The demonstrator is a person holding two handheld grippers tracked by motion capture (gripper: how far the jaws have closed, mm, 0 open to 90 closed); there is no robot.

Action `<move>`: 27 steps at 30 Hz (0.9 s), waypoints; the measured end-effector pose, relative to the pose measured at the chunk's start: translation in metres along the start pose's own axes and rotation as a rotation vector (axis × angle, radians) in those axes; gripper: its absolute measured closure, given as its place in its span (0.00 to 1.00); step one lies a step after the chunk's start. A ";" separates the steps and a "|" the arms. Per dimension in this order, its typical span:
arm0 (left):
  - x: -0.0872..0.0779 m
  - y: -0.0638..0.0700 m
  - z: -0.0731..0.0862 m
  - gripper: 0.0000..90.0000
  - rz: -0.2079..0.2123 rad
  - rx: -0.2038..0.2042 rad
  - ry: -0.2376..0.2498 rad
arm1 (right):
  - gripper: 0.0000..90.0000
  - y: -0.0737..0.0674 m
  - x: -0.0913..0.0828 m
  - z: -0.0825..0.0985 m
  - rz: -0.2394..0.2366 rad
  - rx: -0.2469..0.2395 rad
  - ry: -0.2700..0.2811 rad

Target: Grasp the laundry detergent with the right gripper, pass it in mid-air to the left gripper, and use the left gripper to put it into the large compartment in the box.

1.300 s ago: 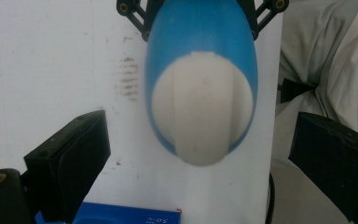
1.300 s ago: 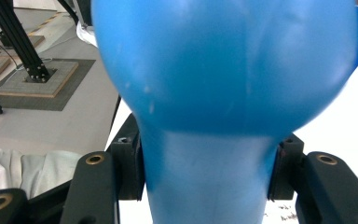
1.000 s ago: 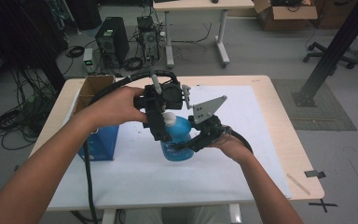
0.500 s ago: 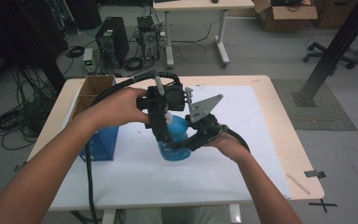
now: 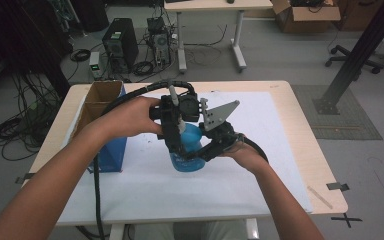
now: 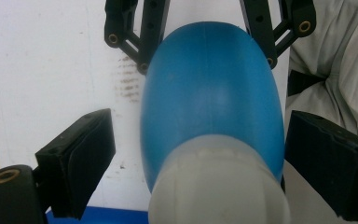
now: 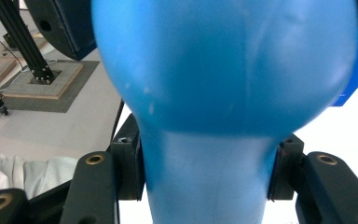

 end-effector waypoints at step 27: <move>0.000 0.000 0.002 0.25 0.014 -0.001 0.002 | 0.49 0.001 0.001 -0.001 0.000 -0.003 0.004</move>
Point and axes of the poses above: each handheld gripper's, and its own axes: x roughly forward along the jaws, z roughly out of its underside, y roughly to its right, the point moved 10 cm from there along x, roughly forward along the jaws, and after that the axes turned 5 degrees about -z, right-handed, at the moved point
